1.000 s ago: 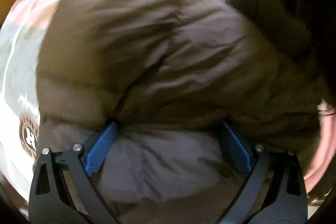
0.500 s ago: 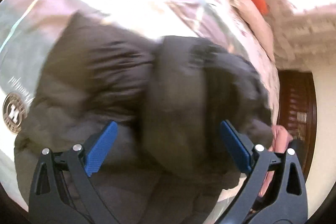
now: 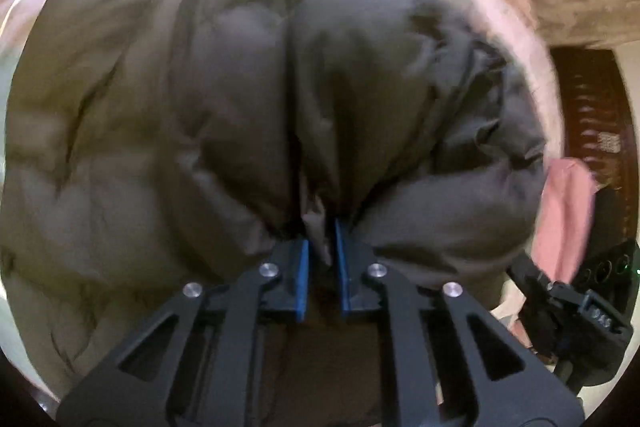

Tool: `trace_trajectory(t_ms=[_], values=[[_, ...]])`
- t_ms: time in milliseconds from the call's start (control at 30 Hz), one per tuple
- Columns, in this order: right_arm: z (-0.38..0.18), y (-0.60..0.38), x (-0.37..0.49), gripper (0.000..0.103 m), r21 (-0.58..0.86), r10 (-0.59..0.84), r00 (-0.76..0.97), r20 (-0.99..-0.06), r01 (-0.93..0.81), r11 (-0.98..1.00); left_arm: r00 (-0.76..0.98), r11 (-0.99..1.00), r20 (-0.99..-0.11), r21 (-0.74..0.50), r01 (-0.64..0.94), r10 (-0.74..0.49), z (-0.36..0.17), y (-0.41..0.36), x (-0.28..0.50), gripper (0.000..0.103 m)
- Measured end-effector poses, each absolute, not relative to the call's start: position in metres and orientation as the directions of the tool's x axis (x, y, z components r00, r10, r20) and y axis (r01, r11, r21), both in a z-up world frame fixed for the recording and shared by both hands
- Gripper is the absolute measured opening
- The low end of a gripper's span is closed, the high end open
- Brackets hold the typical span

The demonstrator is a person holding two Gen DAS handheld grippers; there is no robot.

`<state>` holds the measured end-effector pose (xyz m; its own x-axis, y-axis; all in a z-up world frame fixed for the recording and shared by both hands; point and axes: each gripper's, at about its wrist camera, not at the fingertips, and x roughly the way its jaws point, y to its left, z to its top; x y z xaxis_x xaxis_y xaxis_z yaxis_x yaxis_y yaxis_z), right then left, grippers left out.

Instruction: Fold large clothes

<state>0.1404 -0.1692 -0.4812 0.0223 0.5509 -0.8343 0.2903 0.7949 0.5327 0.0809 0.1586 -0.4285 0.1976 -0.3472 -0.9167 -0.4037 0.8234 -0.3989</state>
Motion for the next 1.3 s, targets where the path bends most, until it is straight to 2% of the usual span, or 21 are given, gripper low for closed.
trace_trajectory(t_ms=[67,133,167,200,267,300,367,433,533,600,700,800,900,967,1067,1133,1200,1300], values=[[-0.496,-0.186,0.123,0.003,0.545,0.587,0.004,-0.809,0.376,0.749,0.159,0.832,-0.928,-0.372,-0.411,-0.336,-0.443,0.156,0.068,0.012],[-0.472,-0.191,0.121,0.003,0.589,0.591,0.105,-0.799,0.332,0.737,0.146,0.823,-0.924,-0.381,-0.422,-0.354,-0.453,0.156,0.061,0.012],[-0.458,-0.186,0.126,0.006,0.606,0.591,0.148,-0.793,0.288,0.742,0.152,0.825,-0.924,-0.383,-0.416,-0.352,-0.453,0.156,0.060,0.012],[-0.437,-0.177,0.133,0.011,0.636,0.604,0.201,-0.771,0.212,0.742,0.161,0.831,-0.924,-0.381,-0.406,-0.346,-0.453,0.156,0.061,0.012],[-0.407,-0.151,0.151,0.033,0.666,0.630,0.250,-0.735,0.095,0.739,0.165,0.835,-0.927,-0.376,-0.403,-0.337,-0.452,0.155,0.060,0.013],[-0.395,-0.131,0.164,0.037,0.679,0.653,0.246,-0.717,0.034,0.733,0.165,0.838,-0.930,-0.368,-0.402,-0.329,-0.450,0.153,0.059,0.013],[-0.389,-0.101,0.178,0.038,0.693,0.681,0.205,-0.703,-0.015,0.720,0.163,0.848,-0.936,-0.353,-0.396,-0.313,-0.446,0.148,0.055,0.013],[-0.406,-0.068,0.194,0.043,0.643,0.642,0.103,-0.760,-0.029,0.765,0.158,0.854,-0.940,-0.342,-0.392,-0.304,-0.443,0.141,0.051,0.014],[-0.450,-0.063,0.184,0.043,0.491,0.491,0.019,-0.871,0.019,0.871,0.145,0.862,-0.946,-0.323,-0.389,-0.289,-0.443,0.136,0.043,0.014],[-0.479,-0.069,0.167,0.041,0.431,0.431,0.003,-0.903,0.013,0.902,0.137,0.873,-0.951,-0.310,-0.377,-0.279,-0.444,0.131,0.048,0.014],[-0.490,-0.060,0.163,0.041,0.402,0.402,0.014,-0.915,-0.033,0.915,0.105,0.878,-0.953,-0.302,-0.371,-0.283,-0.458,0.124,0.055,0.014],[-0.473,-0.055,0.167,0.043,0.422,0.422,-0.016,-0.906,-0.049,0.905,0.095,0.877,-0.953,-0.301,-0.374,-0.286,-0.462,0.122,0.059,0.014],[-0.433,-0.070,0.163,0.050,0.495,0.497,0.070,-0.865,-0.048,0.868,0.120,0.876,-0.952,-0.306,-0.372,-0.282,-0.439,0.124,0.057,0.014],[-0.397,-0.073,0.172,0.057,0.482,0.493,0.185,-0.850,-0.104,0.870,0.162,0.892,-0.956,-0.287,-0.349,-0.244,-0.412,0.128,0.058,0.021],[-0.370,-0.064,0.196,0.058,0.455,0.481,0.262,-0.837,-0.157,0.876,0.273,0.902,-0.943,-0.278,-0.330,-0.191,-0.365,0.137,0.067,0.037],[-0.367,-0.045,0.220,0.058,0.438,0.466,0.286,-0.837,-0.159,0.885,0.317,0.902,-0.934,-0.273,-0.333,-0.166,-0.350,0.139,0.080,0.041],[-0.368,-0.029,0.242,0.058,0.410,0.449,0.264,-0.854,-0.190,0.892,0.326,0.906,-0.932,-0.270,-0.327,-0.160,-0.351,0.141,0.105,0.041],[-0.371,-0.010,0.259,0.058,0.364,0.423,0.238,-0.874,-0.255,0.896,0.202,0.913,-0.959,-0.255,-0.318,-0.198,-0.385,0.132,0.129,0.042]])
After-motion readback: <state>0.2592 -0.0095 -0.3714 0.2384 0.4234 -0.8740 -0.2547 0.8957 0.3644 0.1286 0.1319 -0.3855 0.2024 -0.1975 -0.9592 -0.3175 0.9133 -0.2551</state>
